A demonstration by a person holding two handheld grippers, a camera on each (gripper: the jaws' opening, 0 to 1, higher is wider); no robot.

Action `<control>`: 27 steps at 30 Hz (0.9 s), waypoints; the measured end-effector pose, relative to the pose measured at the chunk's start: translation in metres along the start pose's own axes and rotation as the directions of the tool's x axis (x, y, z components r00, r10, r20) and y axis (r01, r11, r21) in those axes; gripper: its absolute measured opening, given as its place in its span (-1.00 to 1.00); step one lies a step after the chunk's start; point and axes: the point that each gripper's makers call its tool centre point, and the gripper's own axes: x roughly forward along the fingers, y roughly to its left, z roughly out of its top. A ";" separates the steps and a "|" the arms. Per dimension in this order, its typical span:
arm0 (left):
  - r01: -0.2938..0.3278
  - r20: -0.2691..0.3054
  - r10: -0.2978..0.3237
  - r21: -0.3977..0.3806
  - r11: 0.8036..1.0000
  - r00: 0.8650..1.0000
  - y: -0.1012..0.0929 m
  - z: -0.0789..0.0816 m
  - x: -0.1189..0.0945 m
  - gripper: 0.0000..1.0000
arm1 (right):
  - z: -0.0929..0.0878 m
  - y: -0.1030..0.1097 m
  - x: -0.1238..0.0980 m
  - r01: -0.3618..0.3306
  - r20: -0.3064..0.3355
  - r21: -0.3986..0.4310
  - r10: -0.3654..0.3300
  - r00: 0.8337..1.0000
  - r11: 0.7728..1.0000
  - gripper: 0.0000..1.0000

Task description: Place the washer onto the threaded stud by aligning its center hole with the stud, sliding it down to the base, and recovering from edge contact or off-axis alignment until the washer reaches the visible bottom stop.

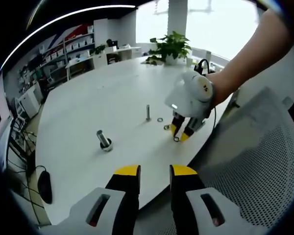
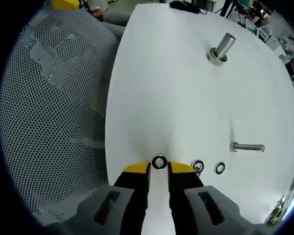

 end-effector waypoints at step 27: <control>0.001 -0.009 -0.001 0.001 1.000 1.000 0.000 -0.002 0.000 -0.58 | 0.006 -0.002 0.001 0.015 0.037 0.160 -0.022 0.999 0.987 -0.65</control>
